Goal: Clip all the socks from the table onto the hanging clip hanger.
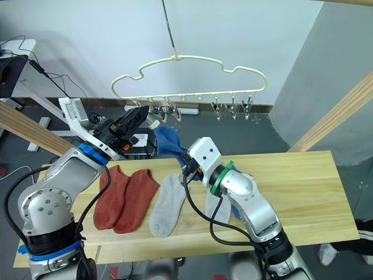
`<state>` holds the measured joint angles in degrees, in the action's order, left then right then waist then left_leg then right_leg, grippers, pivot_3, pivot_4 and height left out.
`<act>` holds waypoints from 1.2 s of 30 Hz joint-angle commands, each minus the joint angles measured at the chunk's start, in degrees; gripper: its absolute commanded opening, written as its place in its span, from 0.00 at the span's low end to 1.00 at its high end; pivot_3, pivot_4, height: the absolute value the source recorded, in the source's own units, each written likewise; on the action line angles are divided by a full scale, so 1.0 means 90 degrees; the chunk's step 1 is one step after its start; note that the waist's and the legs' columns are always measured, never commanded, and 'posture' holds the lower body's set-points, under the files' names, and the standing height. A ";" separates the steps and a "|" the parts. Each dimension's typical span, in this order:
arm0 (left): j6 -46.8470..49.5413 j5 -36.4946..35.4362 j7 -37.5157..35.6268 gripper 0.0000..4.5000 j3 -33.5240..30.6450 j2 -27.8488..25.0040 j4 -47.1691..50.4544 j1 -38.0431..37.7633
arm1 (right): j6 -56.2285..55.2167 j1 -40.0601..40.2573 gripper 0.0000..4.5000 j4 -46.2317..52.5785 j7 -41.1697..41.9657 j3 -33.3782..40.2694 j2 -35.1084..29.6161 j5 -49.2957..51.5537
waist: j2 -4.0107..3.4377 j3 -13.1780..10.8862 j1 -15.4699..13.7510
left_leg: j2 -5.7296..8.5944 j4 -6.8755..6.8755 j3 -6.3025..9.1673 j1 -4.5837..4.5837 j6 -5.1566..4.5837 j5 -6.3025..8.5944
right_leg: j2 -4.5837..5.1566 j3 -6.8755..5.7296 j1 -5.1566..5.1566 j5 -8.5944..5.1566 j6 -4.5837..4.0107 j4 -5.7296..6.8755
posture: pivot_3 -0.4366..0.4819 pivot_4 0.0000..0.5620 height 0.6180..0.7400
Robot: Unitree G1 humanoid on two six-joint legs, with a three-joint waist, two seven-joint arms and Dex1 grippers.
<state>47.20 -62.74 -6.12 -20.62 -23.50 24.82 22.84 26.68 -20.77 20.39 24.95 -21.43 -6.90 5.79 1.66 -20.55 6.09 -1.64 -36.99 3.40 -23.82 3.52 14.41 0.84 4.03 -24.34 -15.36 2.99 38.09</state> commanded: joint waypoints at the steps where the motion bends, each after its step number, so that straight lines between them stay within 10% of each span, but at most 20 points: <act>1: -0.0096 -0.0123 -0.0021 0.08 -0.0004 -0.0063 0.0186 0.0009 | -0.0187 -0.0031 0.00 0.0170 0.0037 0.0017 0.0134 0.0125 | 0.0000 0.0000 0.0000 | 0.0000 0.0000 0.0000 0.0000 0.0000 0.0000 | 0.0000 0.0000 0.0000 0.0000 0.0000 0.0001 | 0.27 0.65 0.97; 27: -0.0133 -0.0229 0.0046 0.08 -0.0007 -0.0005 0.0179 -0.0059 | -0.0221 -0.0281 0.00 -0.0102 -0.0021 -0.0074 0.0570 0.0077 | 0.0000 0.0000 0.0000 | 0.0000 -0.0002 0.0001 0.0001 -0.0004 0.0002 | 0.0002 -0.0001 0.0000 0.0001 -0.0001 0.0006 | 0.28 0.65 0.97; 36: -0.0107 -0.0316 0.0115 0.60 -0.0080 -0.0053 0.0174 -0.0108 | -0.0204 -0.0276 0.00 -0.0113 0.0004 -0.0070 0.0592 0.0079 | 0.0000 0.0000 -0.0003 | -0.0001 -0.0002 0.0004 0.0000 -0.0004 0.0002 | 0.0002 -0.0003 0.0000 0.0001 -0.0001 0.0007 | 0.29 0.65 0.97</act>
<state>46.86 -64.20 -5.12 -20.50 -23.38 24.81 22.39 26.28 -23.22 18.16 24.86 -21.89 -2.22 5.78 1.66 -20.54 6.06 -1.65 -37.01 3.44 -23.82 3.49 14.42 0.86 4.00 -24.35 -15.36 2.98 38.16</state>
